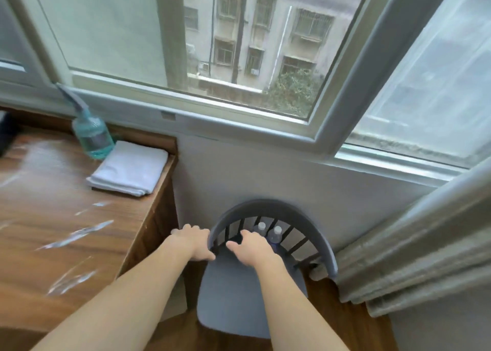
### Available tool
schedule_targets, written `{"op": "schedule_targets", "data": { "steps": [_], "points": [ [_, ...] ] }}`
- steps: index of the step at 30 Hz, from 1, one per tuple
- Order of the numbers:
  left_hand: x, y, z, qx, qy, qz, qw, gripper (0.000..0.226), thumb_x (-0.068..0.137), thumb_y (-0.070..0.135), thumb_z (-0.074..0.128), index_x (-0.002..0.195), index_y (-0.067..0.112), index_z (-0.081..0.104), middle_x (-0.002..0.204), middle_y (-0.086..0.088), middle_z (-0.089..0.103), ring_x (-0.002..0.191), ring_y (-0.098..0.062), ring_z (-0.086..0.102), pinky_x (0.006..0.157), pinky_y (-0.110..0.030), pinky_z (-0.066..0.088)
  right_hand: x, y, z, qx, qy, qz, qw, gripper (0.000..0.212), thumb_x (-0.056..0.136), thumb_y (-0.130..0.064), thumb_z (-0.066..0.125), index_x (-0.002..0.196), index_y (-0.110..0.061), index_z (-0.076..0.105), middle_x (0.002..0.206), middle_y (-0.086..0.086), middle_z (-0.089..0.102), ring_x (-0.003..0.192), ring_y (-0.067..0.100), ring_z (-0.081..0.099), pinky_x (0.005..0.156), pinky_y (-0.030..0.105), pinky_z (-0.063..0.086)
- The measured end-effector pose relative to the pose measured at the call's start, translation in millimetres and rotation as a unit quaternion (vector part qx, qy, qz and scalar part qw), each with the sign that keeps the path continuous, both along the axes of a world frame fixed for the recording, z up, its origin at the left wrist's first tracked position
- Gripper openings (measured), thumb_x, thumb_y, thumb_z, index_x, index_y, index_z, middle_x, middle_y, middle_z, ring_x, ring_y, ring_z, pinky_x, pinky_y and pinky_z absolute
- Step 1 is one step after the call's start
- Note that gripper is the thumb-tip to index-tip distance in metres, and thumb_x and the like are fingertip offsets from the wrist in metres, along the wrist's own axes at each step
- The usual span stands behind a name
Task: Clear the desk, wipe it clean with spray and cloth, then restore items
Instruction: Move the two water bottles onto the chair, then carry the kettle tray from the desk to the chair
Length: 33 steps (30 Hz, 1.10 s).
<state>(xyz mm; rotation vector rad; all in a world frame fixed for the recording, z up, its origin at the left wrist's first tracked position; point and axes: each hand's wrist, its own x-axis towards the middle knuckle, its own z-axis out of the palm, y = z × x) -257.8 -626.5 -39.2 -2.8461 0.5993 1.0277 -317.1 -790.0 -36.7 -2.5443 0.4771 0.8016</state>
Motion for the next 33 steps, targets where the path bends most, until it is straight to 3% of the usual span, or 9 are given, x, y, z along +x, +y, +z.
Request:
{"op": "schedule_targets", "data": {
  "steps": [6,14,19,26,33],
  "points": [
    [10.2,78.2,57.2,-0.013,-0.035,0.041,0.998,0.082,0.084,0.068,0.054,0.152,0.029,0.030,0.155,-0.006,0.034,0.143,-0.031,0.030,0.112,-0.055,0.032,23.7,84.1,45.3,-0.026,-0.012,0.056,0.998,0.071,0.103,-0.056,0.044,0.159,-0.015,0.030,0.160,0.016,0.035,0.146,0.040,0.032,0.118,0.051,0.034],
    [42.7,244.2,91.7,-0.022,-0.048,0.105,0.993,0.087,0.082,0.076,0.047,0.155,0.036,0.023,0.163,-0.003,0.020,0.149,-0.034,0.015,0.113,-0.069,0.014,71.1,234.5,87.0,-0.048,-0.020,0.118,0.992,0.076,0.102,-0.058,0.045,0.160,-0.013,0.026,0.161,0.016,0.031,0.149,0.041,0.025,0.117,0.051,0.034],
    [61.2,362.1,103.4,-0.014,-0.052,0.128,0.990,0.093,0.081,0.081,0.046,0.157,0.036,0.017,0.165,-0.005,0.013,0.150,-0.035,0.012,0.115,-0.068,0.014,95.0,352.6,105.6,-0.084,-0.025,0.181,0.980,0.078,0.103,-0.060,0.040,0.161,-0.011,0.023,0.163,0.019,0.029,0.149,0.040,0.025,0.120,0.052,0.026],
    [73.5,528.1,108.7,-0.037,-0.050,0.211,0.975,0.094,0.080,0.078,0.050,0.157,0.037,0.016,0.165,-0.005,0.016,0.150,-0.036,0.014,0.115,-0.068,0.014,132.1,500.5,111.7,-0.065,-0.059,0.212,0.973,0.081,0.098,-0.062,0.052,0.160,-0.016,0.028,0.161,0.017,0.033,0.148,0.038,0.027,0.118,0.054,0.032],
    [89.1,614.8,111.9,-0.039,-0.078,0.257,0.962,0.093,0.078,0.081,0.048,0.156,0.041,0.016,0.164,-0.002,0.020,0.149,-0.036,0.017,0.116,-0.065,0.017,158.5,592.9,108.2,-0.046,-0.065,0.263,0.961,0.080,0.099,-0.063,0.048,0.161,-0.017,0.026,0.162,0.015,0.032,0.147,0.037,0.030,0.117,0.053,0.034]
  ]
}}
